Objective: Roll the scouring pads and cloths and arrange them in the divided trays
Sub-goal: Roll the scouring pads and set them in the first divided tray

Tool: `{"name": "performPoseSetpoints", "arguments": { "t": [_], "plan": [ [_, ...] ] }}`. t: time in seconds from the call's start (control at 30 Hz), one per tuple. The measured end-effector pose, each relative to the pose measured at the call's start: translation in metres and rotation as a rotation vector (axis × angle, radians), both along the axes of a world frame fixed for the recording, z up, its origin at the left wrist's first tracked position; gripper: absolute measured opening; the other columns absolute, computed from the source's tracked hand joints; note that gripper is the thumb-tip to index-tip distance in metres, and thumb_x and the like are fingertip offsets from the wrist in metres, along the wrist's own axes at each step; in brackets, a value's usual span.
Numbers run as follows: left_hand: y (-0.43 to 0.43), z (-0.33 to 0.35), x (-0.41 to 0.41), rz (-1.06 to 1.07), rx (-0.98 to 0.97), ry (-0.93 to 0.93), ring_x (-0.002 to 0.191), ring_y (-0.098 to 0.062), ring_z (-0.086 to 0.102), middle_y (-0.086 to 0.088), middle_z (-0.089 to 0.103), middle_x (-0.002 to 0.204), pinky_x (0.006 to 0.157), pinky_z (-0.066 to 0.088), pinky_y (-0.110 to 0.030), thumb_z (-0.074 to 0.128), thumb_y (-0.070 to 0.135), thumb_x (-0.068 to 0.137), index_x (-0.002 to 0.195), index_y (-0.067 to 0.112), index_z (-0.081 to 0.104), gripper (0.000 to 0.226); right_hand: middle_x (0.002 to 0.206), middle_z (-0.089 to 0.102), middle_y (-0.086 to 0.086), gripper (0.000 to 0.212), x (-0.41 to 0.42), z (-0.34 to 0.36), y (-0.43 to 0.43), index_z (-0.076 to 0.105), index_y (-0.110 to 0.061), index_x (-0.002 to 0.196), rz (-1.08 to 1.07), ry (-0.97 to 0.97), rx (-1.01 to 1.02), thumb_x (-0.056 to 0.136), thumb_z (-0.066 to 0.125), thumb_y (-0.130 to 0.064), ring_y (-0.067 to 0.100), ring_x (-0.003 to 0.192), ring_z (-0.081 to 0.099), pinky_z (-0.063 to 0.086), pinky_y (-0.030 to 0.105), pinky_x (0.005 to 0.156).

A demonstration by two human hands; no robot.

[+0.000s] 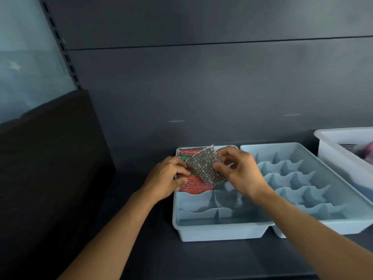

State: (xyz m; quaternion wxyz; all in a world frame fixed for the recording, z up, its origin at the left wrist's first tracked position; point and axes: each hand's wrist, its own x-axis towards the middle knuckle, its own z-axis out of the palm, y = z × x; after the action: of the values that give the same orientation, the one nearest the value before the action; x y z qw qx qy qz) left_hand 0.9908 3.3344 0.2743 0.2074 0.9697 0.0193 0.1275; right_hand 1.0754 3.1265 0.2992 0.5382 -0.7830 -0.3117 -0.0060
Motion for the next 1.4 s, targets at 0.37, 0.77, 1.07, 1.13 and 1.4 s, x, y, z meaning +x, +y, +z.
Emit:
{"name": "performPoseSetpoints", "arguments": {
  "t": [0.37, 0.77, 1.07, 1.13, 1.4],
  "plan": [
    [-0.003, 0.007, -0.003, -0.028, 0.026, 0.035, 0.112, -0.001, 0.049, 0.017, 0.061, 0.117, 0.101, 0.037, -0.031, 0.08, 0.037, 0.076, 0.096, 0.027, 0.074, 0.023, 0.081, 0.07, 0.006, 0.021, 0.012, 0.009, -0.011, 0.062, -0.023, 0.085, -0.138, 0.07, 0.215, 0.083, 0.072, -0.005, 0.019, 0.072, 0.064, 0.057, 0.036, 0.069],
    [-0.01, 0.009, 0.012, 0.019, -0.022, 0.282, 0.108, -0.014, 0.052, 0.014, 0.056, 0.114, 0.095, 0.043, -0.034, 0.078, 0.04, 0.078, 0.102, 0.032, 0.047, 0.039, 0.071, 0.065, -0.004, 0.023, 0.01, 0.008, -0.006, 0.061, -0.022, 0.081, -0.116, 0.081, 0.247, 0.083, 0.071, -0.001, 0.004, 0.062, 0.06, 0.051, 0.016, 0.059],
    [-0.015, 0.0, 0.012, 0.089, 0.062, 0.135, 0.106, -0.014, 0.039, 0.016, 0.054, 0.127, 0.087, 0.036, -0.03, 0.075, 0.039, 0.081, 0.103, 0.037, 0.053, 0.032, 0.078, 0.069, 0.003, 0.02, 0.011, 0.004, -0.011, 0.065, -0.02, 0.085, -0.055, 0.087, 0.225, 0.08, 0.074, -0.003, 0.011, 0.069, 0.061, 0.053, 0.028, 0.068],
    [-0.007, -0.001, 0.013, 0.095, 0.003, 0.193, 0.11, -0.016, 0.042, 0.014, 0.052, 0.121, 0.093, 0.04, -0.033, 0.077, 0.041, 0.078, 0.107, 0.04, 0.057, 0.036, 0.077, 0.066, 0.006, 0.02, 0.006, 0.003, -0.008, 0.066, -0.017, 0.085, 0.05, 0.106, 0.189, 0.078, 0.076, -0.002, 0.009, 0.066, 0.057, 0.049, 0.023, 0.065],
    [0.01, -0.012, 0.0, -0.058, -0.494, 0.066, 0.115, 0.008, 0.055, 0.013, 0.066, 0.12, 0.103, 0.041, -0.022, 0.053, 0.011, 0.1, 0.119, 0.019, 0.069, 0.026, 0.085, 0.066, -0.011, 0.017, -0.008, -0.012, 0.009, 0.069, -0.025, 0.093, 0.222, -0.168, -0.435, 0.079, 0.077, -0.022, 0.007, 0.077, 0.059, 0.05, 0.03, 0.076]
  ]
}}
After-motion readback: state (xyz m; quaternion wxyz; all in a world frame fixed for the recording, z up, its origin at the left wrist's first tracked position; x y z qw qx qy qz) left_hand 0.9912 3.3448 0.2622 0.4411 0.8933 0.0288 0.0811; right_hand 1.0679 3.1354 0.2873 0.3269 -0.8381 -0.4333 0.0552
